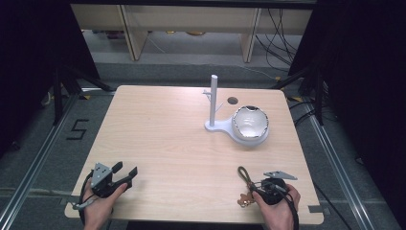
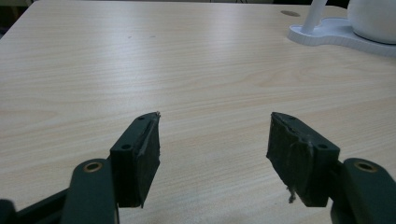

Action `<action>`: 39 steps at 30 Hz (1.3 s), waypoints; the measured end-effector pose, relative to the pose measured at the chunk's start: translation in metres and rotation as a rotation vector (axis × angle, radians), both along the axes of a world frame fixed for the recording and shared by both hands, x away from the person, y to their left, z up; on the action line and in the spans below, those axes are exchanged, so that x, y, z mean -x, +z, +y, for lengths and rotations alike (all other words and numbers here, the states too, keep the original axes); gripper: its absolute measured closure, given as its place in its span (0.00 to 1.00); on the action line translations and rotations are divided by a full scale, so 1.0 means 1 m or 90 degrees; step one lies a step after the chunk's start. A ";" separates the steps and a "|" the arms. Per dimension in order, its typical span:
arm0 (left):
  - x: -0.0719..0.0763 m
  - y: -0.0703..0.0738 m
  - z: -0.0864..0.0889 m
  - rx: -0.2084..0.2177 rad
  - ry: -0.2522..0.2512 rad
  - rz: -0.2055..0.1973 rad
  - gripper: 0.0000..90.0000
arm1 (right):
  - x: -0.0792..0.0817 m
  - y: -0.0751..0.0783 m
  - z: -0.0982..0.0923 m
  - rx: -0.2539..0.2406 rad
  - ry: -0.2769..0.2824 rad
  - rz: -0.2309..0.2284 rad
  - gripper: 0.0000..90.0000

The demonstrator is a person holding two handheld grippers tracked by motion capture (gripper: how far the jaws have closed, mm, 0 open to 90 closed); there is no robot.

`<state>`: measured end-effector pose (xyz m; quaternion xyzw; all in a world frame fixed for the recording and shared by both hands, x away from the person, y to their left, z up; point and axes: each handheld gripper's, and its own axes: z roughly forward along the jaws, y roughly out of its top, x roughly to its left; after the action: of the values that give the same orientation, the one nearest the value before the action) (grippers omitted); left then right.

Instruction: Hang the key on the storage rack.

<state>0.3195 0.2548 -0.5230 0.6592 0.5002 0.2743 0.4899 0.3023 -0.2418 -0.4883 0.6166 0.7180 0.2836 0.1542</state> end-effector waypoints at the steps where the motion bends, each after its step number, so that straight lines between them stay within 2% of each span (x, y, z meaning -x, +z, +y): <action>1: 0.000 0.000 0.000 0.000 0.000 0.000 0.37 | 0.000 0.000 0.000 0.000 0.000 0.000 0.60; 2: 0.000 0.000 0.000 0.001 0.003 -0.001 0.37 | -0.003 0.006 -0.003 0.015 0.016 0.028 0.61; 3: 0.000 0.000 0.000 0.002 0.004 -0.003 0.37 | -0.003 0.006 -0.003 0.015 0.016 0.028 0.61; 4: 0.000 0.000 -0.001 0.000 0.005 -0.005 0.37 | -0.007 0.009 -0.005 0.030 0.030 0.044 0.61; 5: 0.000 0.000 -0.001 0.000 0.005 -0.005 0.37 | -0.007 0.009 -0.005 0.030 0.030 0.044 0.61; 6: 0.000 0.000 -0.001 -0.003 0.003 -0.005 0.37 | -0.007 0.012 -0.004 0.021 0.030 0.069 0.61; 8: -0.001 0.000 -0.003 -0.012 -0.004 -0.003 0.37 | -0.013 0.014 -0.002 0.028 0.039 0.100 0.62; 9: 0.000 0.000 -0.003 -0.017 -0.008 -0.004 0.37 | -0.014 0.014 -0.003 0.031 0.049 0.102 0.63; 11: 0.000 0.000 -0.004 -0.013 -0.012 -0.012 0.37 | -0.016 0.016 0.000 0.032 0.046 0.118 0.64; 15: 0.001 0.000 -0.004 -0.015 -0.017 -0.014 0.37 | -0.018 0.016 0.001 0.034 0.062 0.134 0.62; 16: 0.001 -0.001 -0.004 -0.003 -0.023 -0.018 0.37 | -0.018 0.016 0.003 0.041 0.068 0.139 0.59; 17: 0.001 -0.001 -0.004 -0.003 -0.023 -0.018 0.37 | -0.018 0.016 0.003 0.041 0.068 0.139 0.59; 18: 0.002 0.000 -0.005 -0.012 -0.020 -0.013 0.37 | -0.020 0.016 0.004 0.037 0.068 0.142 0.59; 25: 0.001 0.000 -0.007 -0.016 -0.022 -0.012 0.37 | -0.025 0.018 0.004 0.043 0.074 0.159 0.59; 26: 0.000 -0.001 -0.007 -0.015 -0.030 -0.018 0.37 | -0.028 0.018 0.005 0.049 0.076 0.172 0.60; 29: 0.000 0.000 -0.007 -0.019 -0.031 -0.017 0.37 | -0.031 0.018 0.006 0.053 0.088 0.180 0.60; 30: 0.001 0.000 -0.008 -0.023 -0.026 -0.011 0.37 | -0.035 0.019 0.009 0.056 0.075 0.211 0.60; 35: 0.001 0.000 -0.008 -0.021 -0.031 -0.023 0.37 | -0.042 0.016 0.014 0.065 0.089 0.233 0.60; 37: 0.001 0.000 -0.008 -0.021 -0.031 -0.023 0.37 | -0.045 0.014 0.013 0.069 0.095 0.233 0.61; 39: 0.001 0.000 -0.008 -0.022 -0.029 -0.024 0.37 | -0.048 0.011 0.012 0.089 0.116 0.218 0.61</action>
<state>0.3182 0.2464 -0.5234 0.6734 0.4707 0.2842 0.4942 0.3505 -0.2303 -0.4777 0.5763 0.8043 0.1372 0.0463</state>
